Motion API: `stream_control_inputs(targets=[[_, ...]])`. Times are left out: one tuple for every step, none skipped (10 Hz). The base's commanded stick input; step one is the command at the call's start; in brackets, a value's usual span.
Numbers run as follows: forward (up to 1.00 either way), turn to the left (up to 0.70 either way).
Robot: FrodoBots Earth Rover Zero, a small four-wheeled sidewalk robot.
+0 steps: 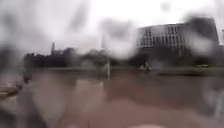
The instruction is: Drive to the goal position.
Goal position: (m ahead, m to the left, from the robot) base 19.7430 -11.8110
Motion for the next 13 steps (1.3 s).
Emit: stream_control_inputs(targets=[[1.00,0.02],[1.00,0.03],[1.00,0.02],[1.00,0.02],[1.00,0.02],[1.00,0.02],[1.00,0.02],[1.00,0.03],[1.00,0.03],[1.00,0.03],[1.00,0.03],[1.00,0.03],[1.00,0.02]])
